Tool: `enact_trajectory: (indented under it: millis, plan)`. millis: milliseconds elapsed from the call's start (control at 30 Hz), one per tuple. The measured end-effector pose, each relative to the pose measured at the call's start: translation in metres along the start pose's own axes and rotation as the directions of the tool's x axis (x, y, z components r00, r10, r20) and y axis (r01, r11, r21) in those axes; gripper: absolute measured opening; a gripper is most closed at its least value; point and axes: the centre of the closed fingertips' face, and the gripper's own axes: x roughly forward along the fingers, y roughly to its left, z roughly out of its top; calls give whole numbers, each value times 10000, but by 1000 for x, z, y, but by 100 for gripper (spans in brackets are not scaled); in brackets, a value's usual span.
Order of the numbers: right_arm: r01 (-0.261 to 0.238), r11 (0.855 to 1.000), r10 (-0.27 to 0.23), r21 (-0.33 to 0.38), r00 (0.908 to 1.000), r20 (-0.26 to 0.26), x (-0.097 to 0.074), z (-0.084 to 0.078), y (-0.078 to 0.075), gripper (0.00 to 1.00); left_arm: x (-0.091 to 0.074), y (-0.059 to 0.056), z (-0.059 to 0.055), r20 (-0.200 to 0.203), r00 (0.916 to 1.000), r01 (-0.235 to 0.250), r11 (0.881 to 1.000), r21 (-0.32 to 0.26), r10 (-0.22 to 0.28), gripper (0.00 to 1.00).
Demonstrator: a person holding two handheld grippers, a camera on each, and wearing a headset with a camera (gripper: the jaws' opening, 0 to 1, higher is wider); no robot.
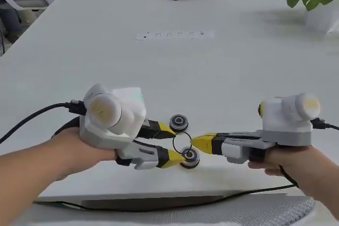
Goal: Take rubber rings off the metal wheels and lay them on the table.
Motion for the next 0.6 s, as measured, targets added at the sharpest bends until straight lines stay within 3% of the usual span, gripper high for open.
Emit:
enact_trajectory:
  millis: [600]
  plan:
    - [-388,9984,375,-416,9988,-302,15,9,5,0,-30,12,-7,298,9976,-602,9958,-687,623,36]
